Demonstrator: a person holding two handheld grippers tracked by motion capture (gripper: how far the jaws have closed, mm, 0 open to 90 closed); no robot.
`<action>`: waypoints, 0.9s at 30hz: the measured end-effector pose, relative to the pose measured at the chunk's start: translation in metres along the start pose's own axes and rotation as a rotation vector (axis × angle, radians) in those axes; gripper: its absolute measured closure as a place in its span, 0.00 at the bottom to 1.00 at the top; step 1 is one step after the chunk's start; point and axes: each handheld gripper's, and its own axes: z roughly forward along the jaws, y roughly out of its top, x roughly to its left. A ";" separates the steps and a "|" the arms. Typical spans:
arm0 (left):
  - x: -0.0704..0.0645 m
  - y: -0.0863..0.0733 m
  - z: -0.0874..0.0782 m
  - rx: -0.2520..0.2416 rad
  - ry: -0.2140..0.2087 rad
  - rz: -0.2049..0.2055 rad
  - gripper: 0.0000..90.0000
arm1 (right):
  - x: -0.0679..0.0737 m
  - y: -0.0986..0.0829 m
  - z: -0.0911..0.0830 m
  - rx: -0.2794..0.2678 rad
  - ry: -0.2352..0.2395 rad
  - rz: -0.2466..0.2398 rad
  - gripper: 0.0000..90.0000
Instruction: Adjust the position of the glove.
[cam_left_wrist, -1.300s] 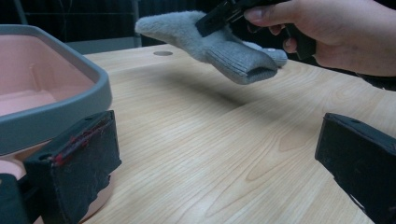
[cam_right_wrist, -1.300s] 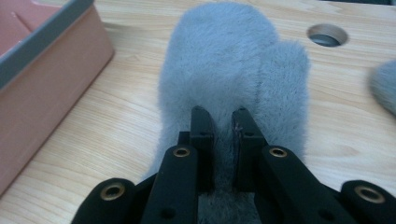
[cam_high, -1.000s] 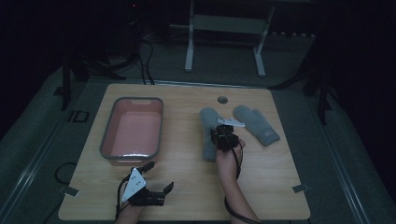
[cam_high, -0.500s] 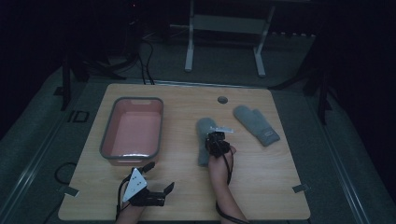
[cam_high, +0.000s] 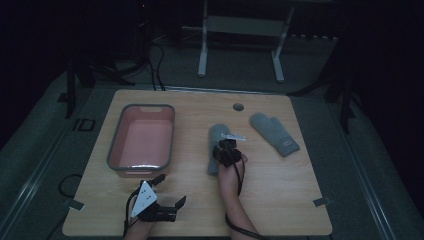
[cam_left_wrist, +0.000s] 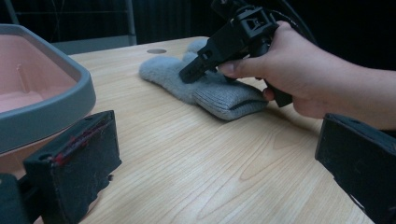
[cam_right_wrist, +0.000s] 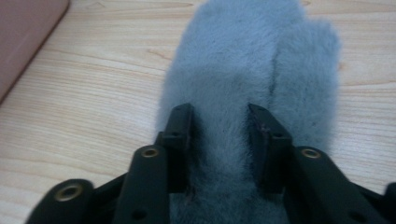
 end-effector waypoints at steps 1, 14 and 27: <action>0.000 0.000 0.000 0.000 0.000 -0.001 0.00 | 0.000 0.001 -0.003 -0.002 0.003 -0.012 0.65; 0.001 -0.001 -0.001 -0.006 0.005 -0.011 0.00 | -0.060 0.018 -0.059 -0.083 0.165 -0.209 0.55; 0.002 -0.002 -0.001 -0.015 0.008 -0.031 0.00 | -0.171 0.056 -0.077 -0.087 0.104 -0.387 0.56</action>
